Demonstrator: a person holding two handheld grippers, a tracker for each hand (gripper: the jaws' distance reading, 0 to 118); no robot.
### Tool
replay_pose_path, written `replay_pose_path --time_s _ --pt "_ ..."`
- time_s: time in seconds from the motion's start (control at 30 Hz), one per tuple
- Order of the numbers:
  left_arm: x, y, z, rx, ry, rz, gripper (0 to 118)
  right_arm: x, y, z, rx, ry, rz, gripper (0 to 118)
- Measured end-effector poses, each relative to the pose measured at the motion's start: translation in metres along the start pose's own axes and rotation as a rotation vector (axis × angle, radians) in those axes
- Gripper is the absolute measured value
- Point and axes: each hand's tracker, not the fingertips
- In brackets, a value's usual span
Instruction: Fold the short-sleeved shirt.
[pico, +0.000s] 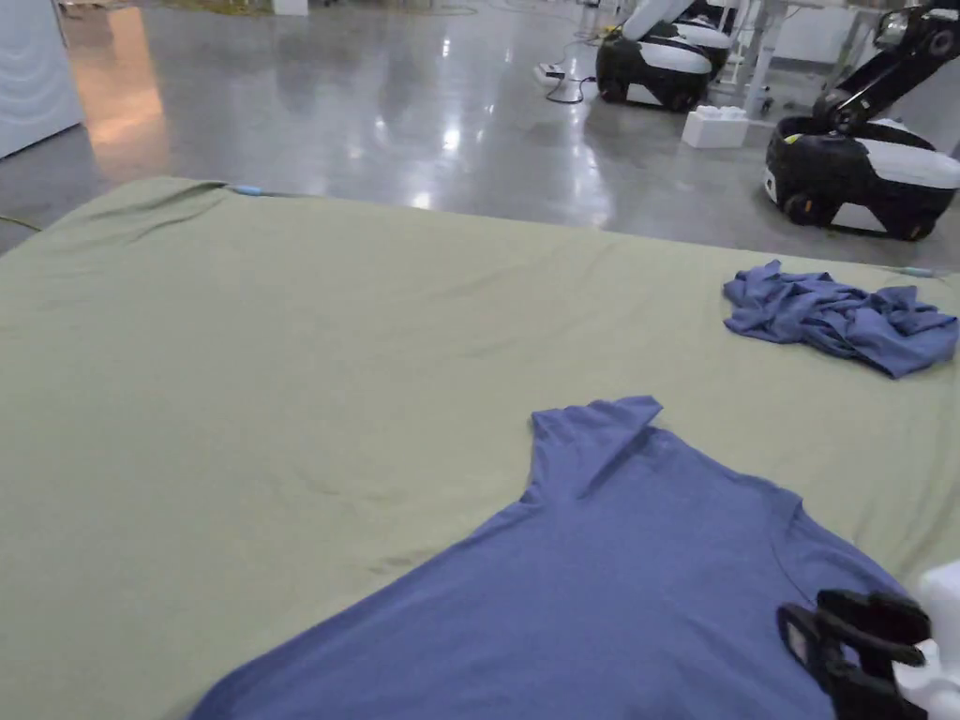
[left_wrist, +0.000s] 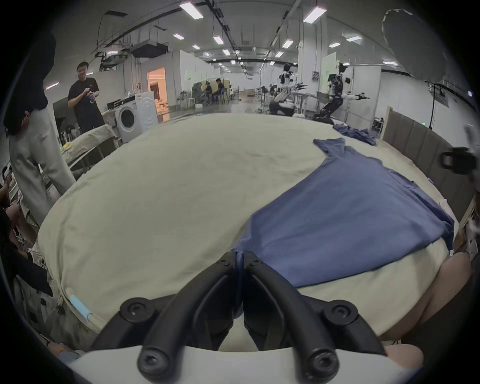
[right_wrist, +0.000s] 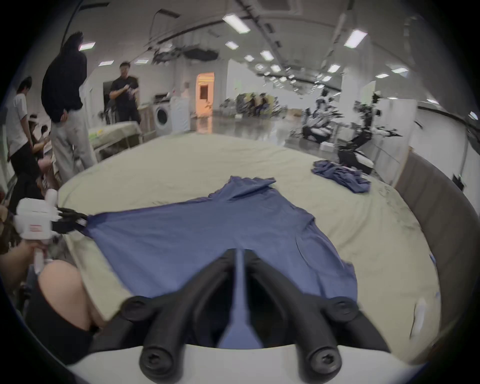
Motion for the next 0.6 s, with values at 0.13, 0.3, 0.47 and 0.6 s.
replay_pose_path --time_s 0.13,0.3,0.47,0.6 --pt "-0.006 0.006 0.000 -0.009 -0.019 0.004 4 0.056 0.056 -0.136 -0.096 0.046 -0.055 118" --pt "-0.006 0.005 -0.018 -0.067 -0.025 0.022 4 0.109 0.089 -0.268 -0.246 -0.072 -0.032 114" --pt "-0.004 0.005 -0.024 -0.097 -0.019 0.018 4 0.113 0.080 -0.315 -0.267 -0.007 -0.096 89" --pt "-0.005 0.001 -0.026 -0.119 -0.022 0.012 4 0.117 0.071 -0.281 -0.199 0.022 -0.116 71"
